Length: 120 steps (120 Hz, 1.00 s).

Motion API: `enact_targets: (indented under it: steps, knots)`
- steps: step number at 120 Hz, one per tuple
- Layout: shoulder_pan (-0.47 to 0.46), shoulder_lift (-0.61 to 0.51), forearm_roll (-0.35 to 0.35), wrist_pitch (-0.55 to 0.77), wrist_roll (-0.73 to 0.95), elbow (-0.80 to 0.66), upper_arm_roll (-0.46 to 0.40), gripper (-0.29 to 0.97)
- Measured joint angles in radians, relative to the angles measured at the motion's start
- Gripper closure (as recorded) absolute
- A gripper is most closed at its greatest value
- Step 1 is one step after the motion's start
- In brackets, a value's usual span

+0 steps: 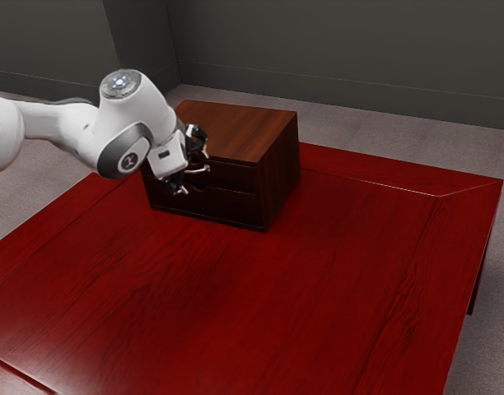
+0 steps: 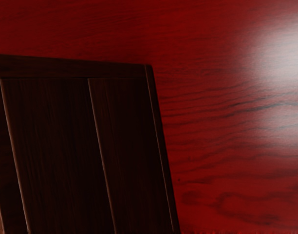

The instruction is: Pull the drawer handle with one arm to open the drawer

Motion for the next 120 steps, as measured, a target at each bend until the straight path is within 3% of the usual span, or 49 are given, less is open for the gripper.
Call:
enact_targets:
  steps: [120]
  knots:
    - [0.026, 0.131, 0.042, 0.094, -0.003, 0.054, 0.045, 0.00]
